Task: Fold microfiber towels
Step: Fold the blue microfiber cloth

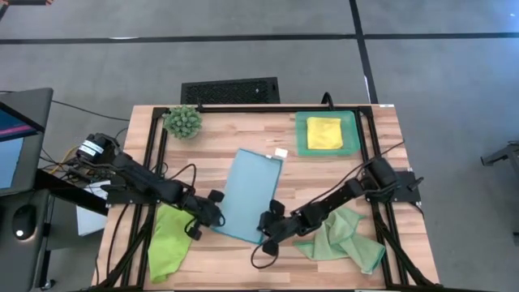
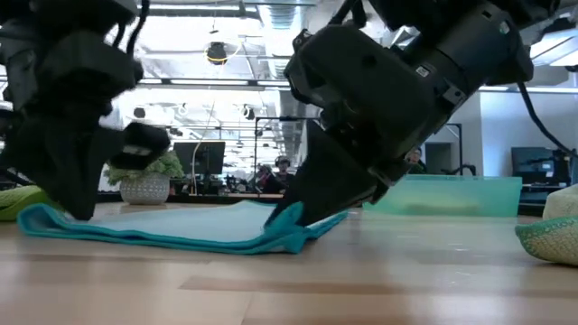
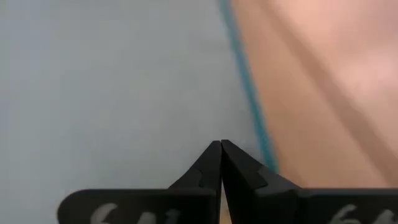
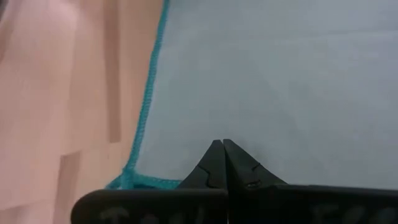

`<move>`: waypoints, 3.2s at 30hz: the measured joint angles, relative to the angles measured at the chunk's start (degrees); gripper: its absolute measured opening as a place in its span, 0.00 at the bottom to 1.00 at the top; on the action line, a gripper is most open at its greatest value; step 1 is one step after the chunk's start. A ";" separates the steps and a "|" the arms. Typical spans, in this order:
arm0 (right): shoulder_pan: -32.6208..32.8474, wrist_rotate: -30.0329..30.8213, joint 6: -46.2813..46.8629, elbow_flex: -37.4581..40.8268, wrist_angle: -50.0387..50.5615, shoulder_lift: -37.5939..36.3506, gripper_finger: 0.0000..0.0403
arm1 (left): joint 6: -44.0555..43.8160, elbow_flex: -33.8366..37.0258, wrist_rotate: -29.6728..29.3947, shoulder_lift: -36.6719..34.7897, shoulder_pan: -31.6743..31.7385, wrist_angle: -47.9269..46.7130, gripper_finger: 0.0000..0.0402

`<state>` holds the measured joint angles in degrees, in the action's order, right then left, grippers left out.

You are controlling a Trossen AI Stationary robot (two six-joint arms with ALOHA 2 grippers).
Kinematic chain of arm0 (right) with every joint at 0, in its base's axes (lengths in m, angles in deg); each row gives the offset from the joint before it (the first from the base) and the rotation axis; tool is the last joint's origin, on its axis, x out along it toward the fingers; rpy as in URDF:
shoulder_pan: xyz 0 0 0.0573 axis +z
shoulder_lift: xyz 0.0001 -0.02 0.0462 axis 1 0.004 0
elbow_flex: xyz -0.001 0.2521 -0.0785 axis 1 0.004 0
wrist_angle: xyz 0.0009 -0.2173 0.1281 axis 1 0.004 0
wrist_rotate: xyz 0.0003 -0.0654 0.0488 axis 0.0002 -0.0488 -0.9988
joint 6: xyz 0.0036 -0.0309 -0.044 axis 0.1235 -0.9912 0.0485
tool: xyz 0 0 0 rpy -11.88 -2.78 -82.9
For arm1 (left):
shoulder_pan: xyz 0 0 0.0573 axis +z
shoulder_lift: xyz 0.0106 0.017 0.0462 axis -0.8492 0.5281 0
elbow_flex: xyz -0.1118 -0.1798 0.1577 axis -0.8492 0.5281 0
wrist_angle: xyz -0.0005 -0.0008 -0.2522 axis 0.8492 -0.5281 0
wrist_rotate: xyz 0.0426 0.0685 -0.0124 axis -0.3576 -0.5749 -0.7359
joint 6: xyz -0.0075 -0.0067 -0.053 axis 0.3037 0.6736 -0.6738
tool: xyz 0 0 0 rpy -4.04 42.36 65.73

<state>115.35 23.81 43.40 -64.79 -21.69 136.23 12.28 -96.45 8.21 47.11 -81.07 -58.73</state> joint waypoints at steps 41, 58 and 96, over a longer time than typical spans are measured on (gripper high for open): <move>4.69 4.00 3.55 0.12 9.42 -3.43 0.01 | -0.58 0.42 -3.24 -0.22 -4.97 0.96 0.00; 6.39 0.92 -22.21 -0.95 12.55 -8.99 0.17 | 11.35 -5.12 -3.00 -0.04 -6.47 -2.71 0.10; 3.98 -4.27 -21.32 -0.89 5.55 -3.12 0.53 | 4.74 -4.24 -7.31 7.87 -7.49 -1.87 0.16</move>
<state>119.33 19.54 22.07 -65.68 -16.14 133.11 17.02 -100.69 0.90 54.97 -88.56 -60.60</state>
